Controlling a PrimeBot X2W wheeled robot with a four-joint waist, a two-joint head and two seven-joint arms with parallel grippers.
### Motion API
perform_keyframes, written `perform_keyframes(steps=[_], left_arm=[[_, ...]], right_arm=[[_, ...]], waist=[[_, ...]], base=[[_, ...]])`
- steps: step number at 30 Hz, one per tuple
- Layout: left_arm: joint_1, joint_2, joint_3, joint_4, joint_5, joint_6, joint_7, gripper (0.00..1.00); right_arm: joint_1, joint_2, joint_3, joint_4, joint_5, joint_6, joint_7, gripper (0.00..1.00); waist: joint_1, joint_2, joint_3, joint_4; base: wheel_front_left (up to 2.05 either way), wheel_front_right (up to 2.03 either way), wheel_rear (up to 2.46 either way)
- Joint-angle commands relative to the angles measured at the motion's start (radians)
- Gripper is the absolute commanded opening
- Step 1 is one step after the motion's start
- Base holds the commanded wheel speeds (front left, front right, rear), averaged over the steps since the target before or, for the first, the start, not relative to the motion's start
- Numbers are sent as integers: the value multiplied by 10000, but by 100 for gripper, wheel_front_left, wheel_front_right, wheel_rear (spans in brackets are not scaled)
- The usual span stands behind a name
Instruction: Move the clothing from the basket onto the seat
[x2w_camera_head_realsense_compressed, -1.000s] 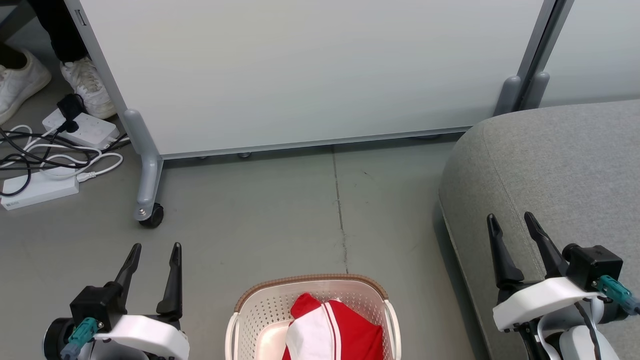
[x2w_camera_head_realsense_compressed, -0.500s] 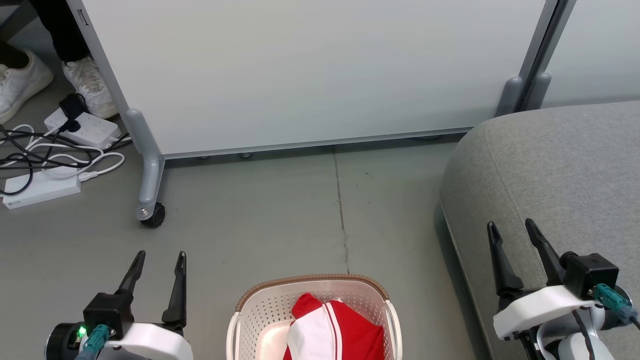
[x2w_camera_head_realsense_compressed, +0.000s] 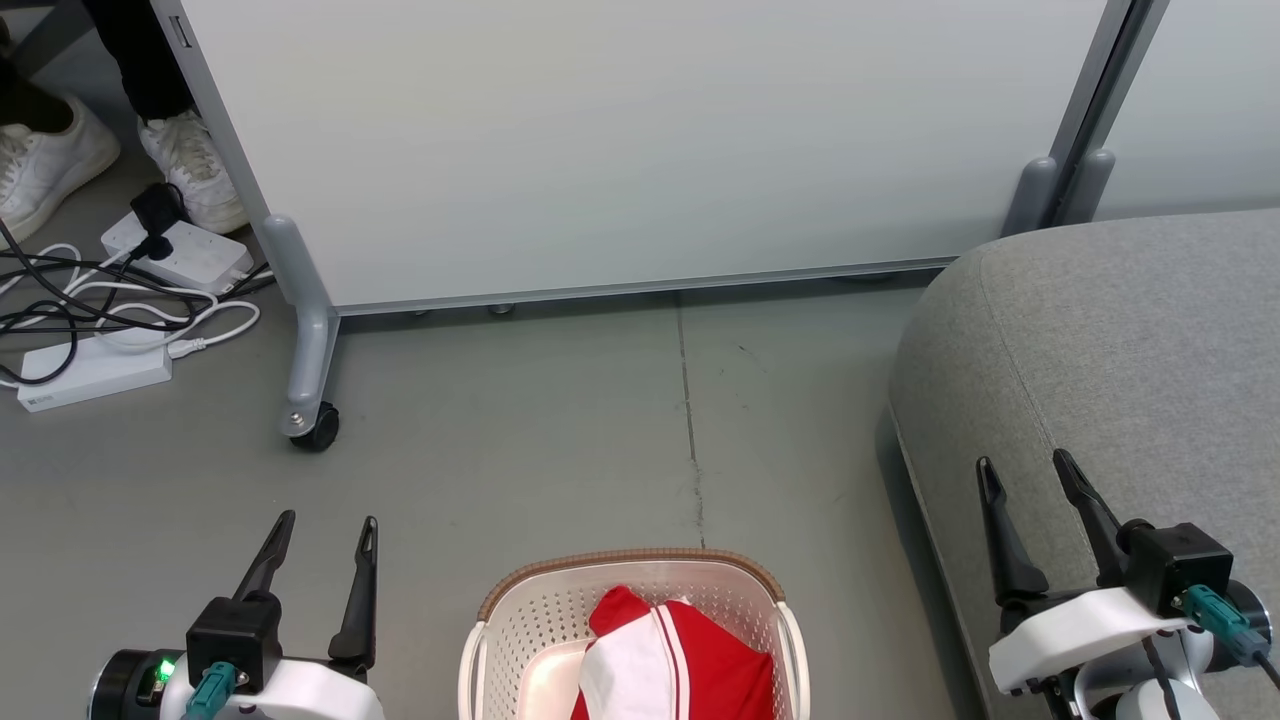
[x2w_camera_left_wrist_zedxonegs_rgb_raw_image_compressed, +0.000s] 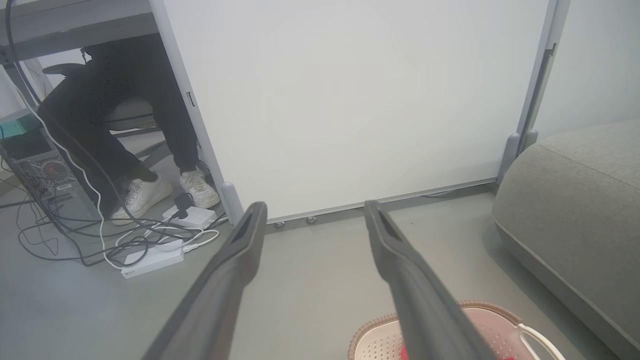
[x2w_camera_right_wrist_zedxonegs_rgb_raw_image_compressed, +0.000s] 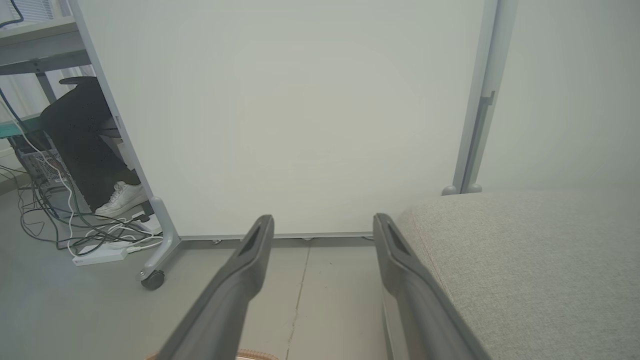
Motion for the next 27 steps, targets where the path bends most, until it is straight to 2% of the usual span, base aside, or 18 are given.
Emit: perform_keyframes(steps=[1, 13, 18, 21, 27], left_arm=[[47, 51, 0, -29, -27, 77, -46, 100], [-19, 74, -72, -21, -163, 92, -91, 100], [-409, 113, -185, -104, -136, -11, -100, 100], [-834, 92, -347, -129, -104, -173, -97, 100], [-2224, -105, -960, 385, -13, -775, -48, 100]], right_arm=[[89, -87, -42, 25, -41, 22, -65, 100], [5, -84, -61, 114, 148, 22, -142, 100], [-234, -84, -8, -72, 207, 22, -118, 100], [-458, -84, 30, -246, 182, 22, -93, 100], [-1326, -82, 183, -881, 187, 22, -101, 100]], waist=[[0, 0, 7, 6], [0, 0, 37, 11], [0, 0, 430, -67], [0, 0, 965, -189], [0, 0, 2707, -707]], base=[[0, 0, 0], [0, 0, 0], [0, 0, 0], [0, 0, 0], [0, 0, 0]])
